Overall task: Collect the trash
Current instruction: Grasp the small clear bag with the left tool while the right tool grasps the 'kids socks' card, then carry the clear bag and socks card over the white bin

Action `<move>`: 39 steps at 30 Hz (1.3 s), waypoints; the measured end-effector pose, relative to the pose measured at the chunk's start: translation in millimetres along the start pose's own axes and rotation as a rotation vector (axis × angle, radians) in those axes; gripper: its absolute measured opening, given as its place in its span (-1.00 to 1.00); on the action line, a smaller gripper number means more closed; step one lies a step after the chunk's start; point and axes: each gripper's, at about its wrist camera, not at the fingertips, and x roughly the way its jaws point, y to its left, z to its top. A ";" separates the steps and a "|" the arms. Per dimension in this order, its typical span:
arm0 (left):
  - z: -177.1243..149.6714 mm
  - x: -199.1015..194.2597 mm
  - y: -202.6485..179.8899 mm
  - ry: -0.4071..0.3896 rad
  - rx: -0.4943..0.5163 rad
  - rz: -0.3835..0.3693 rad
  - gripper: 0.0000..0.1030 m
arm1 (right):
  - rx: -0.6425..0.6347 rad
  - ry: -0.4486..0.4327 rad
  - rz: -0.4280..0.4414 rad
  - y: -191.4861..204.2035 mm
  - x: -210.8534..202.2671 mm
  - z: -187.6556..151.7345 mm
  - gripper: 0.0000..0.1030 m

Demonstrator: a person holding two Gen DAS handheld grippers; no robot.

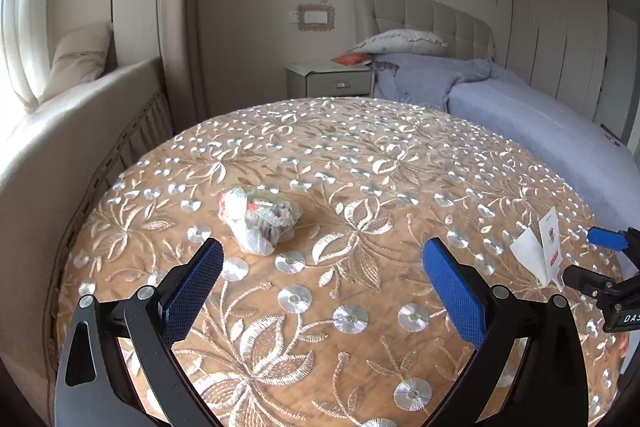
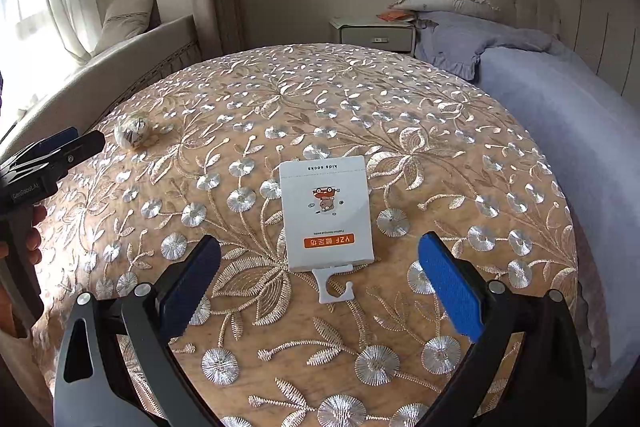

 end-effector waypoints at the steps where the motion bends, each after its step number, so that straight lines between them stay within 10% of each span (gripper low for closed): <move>1: 3.3 7.5 4.6 0.018 -0.003 0.014 0.90 | -0.002 0.013 0.006 -0.6 4.7 2.3 0.91; 12: 24.5 74.5 29.3 0.148 0.058 0.135 0.90 | -0.074 0.138 -0.029 3.2 47.0 13.4 0.88; 19: 28.9 109.2 46.0 0.274 0.027 0.110 0.18 | -0.040 0.182 0.020 -2.3 53.5 17.9 0.05; 25: 23.3 85.2 25.3 0.210 0.104 0.150 0.12 | -0.034 0.135 0.040 -1.5 34.1 16.5 0.05; 39: 1.3 -30.9 -68.1 0.061 0.187 -0.012 0.12 | 0.009 0.036 0.045 -18.2 -55.2 -5.8 0.05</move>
